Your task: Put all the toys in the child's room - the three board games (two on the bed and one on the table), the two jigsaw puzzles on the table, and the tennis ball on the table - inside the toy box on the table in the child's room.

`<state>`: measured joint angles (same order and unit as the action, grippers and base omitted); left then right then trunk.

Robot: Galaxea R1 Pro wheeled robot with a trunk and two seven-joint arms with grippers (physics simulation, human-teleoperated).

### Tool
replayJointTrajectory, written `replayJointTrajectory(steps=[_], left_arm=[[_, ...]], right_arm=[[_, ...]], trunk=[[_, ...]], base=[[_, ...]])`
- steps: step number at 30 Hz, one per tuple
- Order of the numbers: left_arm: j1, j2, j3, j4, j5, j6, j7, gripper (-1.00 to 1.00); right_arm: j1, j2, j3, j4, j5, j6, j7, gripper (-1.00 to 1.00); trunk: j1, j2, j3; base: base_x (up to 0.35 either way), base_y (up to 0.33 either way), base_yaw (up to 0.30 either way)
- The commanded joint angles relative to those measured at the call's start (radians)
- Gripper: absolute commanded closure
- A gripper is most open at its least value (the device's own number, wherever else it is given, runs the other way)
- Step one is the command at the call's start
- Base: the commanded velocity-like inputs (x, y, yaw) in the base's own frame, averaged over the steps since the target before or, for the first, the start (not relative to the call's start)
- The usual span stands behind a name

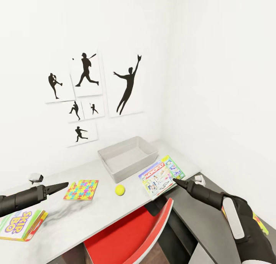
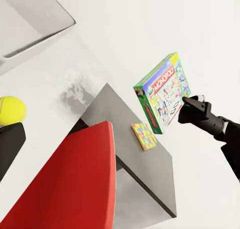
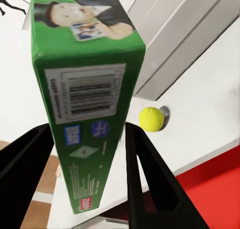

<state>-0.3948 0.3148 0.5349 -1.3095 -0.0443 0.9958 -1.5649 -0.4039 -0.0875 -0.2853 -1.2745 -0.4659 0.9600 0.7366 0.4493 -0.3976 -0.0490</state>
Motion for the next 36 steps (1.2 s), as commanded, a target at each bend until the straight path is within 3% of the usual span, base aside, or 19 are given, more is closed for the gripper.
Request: replayJointTrajectory(steps=[1, 9, 18, 36], left_arm=[[-0.001, 0.000, 0.001, 0.000, -0.005, 0.010, -0.006, -1.00], [-0.001, 0.000, 0.000, 0.000, -0.005, 0.010, -0.006, -1.00], [-0.001, 0.000, 0.000, 0.000, -0.005, 0.010, -0.006, -1.00], [-0.001, 0.000, 0.000, 0.000, -0.005, 0.010, -0.006, -1.00]], right_arm=[[-0.001, 0.001, -0.002, -0.002, 0.003, 0.006, 0.006, 1.00], [-0.001, 0.002, -0.003, -0.005, 0.001, 0.008, 0.009, 1.00], [-0.001, 0.004, -0.003, -0.005, 0.001, 0.009, 0.009, 1.00], [-0.001, 0.008, -0.005, -0.006, 0.001, 0.008, 0.009, 1.00]], trunk=[[0.001, -0.002, -0.002], [0.001, -0.002, -0.002], [0.001, -0.002, -0.002], [0.001, -0.002, -0.002]], base=[[0.000, 0.000, 0.000], [0.017, 0.006, 0.000], [0.200, 0.074, 0.000], [0.087, -0.050, 0.000]])
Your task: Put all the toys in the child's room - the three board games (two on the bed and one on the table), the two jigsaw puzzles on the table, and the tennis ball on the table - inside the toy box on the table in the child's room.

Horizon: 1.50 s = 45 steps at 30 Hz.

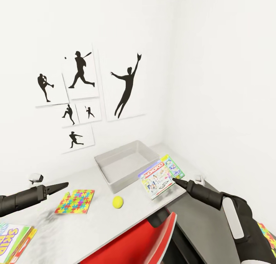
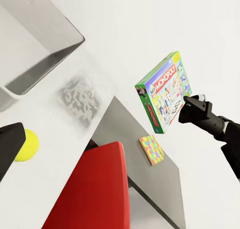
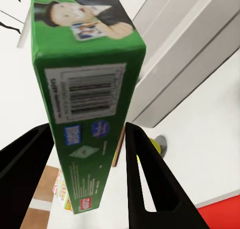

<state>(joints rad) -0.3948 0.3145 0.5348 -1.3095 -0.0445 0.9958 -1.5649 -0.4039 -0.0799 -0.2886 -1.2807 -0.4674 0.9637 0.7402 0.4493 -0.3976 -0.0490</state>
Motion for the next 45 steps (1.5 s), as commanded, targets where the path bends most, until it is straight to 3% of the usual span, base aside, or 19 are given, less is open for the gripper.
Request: replayJointTrajectory(steps=[1, 10, 20, 35, 45], left_arm=[[-0.001, 0.000, 0.001, 0.000, -0.005, 0.010, -0.006, -1.00], [-0.001, 0.000, 0.001, 0.000, -0.003, 0.010, -0.006, -1.00], [-0.001, 0.000, 0.001, 0.000, 0.000, 0.009, -0.006, -1.00], [-0.001, 0.000, -0.001, 0.000, 0.000, 0.011, -0.006, -1.00], [-0.001, 0.000, -0.002, 0.001, -0.001, 0.012, -0.006, -1.00]], right_arm=[[-0.001, 0.000, -0.001, 0.000, 0.003, 0.004, 0.006, 1.00], [-0.001, 0.003, 0.000, 0.000, 0.003, 0.003, 0.006, 1.00], [-0.001, -0.012, -0.001, 0.013, 0.001, -0.005, 0.013, 1.00], [-0.001, -0.002, 0.005, 0.007, 0.004, -0.008, 0.011, 1.00], [-0.001, 0.000, 0.008, 0.002, 0.004, -0.009, 0.012, 1.00]], trunk=[[0.001, -0.002, -0.002], [0.001, -0.002, -0.002], [0.001, -0.002, -0.002], [0.001, -0.002, -0.002], [0.001, -0.002, -0.002]], base=[[0.001, -0.001, 0.000], [0.000, 0.000, 0.000], [0.000, 0.000, 0.000], [-0.048, -0.095, 0.000], [0.114, 0.084, 0.000]])
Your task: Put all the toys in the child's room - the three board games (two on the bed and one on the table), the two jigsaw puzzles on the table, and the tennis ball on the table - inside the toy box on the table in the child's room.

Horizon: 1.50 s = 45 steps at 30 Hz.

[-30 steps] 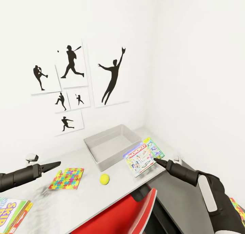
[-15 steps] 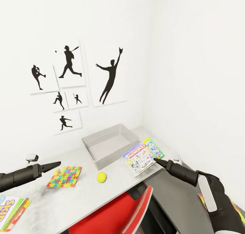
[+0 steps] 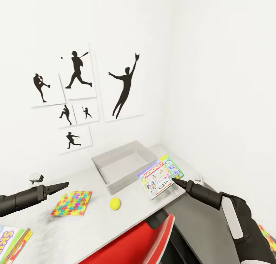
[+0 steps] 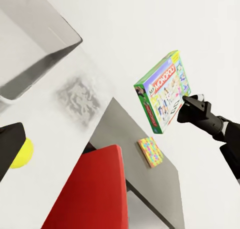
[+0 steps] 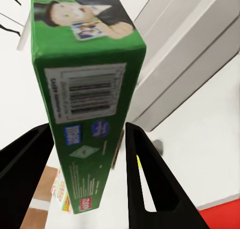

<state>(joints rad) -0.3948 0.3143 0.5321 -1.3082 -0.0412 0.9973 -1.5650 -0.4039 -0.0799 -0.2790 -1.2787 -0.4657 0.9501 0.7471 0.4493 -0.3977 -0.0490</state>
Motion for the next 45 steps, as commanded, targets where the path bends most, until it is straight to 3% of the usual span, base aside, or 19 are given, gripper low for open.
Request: replayJointTrajectory(steps=[1, 45], left_arm=[[-0.001, 0.000, 0.000, 0.000, -0.005, 0.010, -0.006, -1.00], [-0.001, -0.001, -0.001, 0.000, -0.008, 0.010, -0.006, -1.00]], right_arm=[[-0.001, 0.000, -0.001, 0.000, 0.002, 0.004, 0.005, 1.00], [-0.001, 0.001, -0.001, -0.002, 0.002, 0.005, 0.006, 1.00]], trunk=[[0.001, -0.002, -0.002], [0.001, -0.002, -0.002]], base=[[0.038, 0.128, 0.000], [0.059, 0.033, 0.010]])
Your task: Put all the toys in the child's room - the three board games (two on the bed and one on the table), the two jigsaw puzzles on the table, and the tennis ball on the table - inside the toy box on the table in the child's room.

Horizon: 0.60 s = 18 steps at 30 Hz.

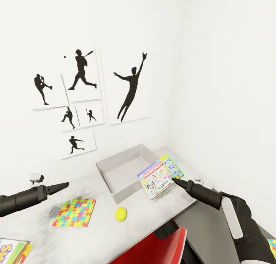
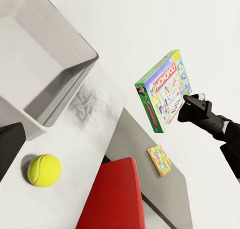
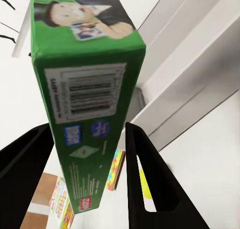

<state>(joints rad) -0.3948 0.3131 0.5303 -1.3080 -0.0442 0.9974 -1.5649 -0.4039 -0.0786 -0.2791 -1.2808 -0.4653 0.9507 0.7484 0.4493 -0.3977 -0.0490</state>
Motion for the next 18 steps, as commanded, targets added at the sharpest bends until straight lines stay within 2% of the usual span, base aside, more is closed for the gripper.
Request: replayJointTrajectory(steps=[1, 18], left_arm=[[-0.001, 0.000, 0.001, 0.000, -0.005, 0.010, -0.006, -1.00], [-0.001, 0.000, 0.000, -0.001, -0.005, 0.010, -0.006, -1.00]], right_arm=[[-0.001, 0.000, -0.001, 0.000, 0.002, 0.004, 0.005, 1.00], [0.000, 0.000, -0.010, -0.001, 0.002, -0.001, 0.007, 1.00]], trunk=[[0.001, -0.002, -0.002], [0.001, -0.002, -0.002]], base=[[0.000, 0.000, 0.000], [0.000, 0.000, 0.000]])
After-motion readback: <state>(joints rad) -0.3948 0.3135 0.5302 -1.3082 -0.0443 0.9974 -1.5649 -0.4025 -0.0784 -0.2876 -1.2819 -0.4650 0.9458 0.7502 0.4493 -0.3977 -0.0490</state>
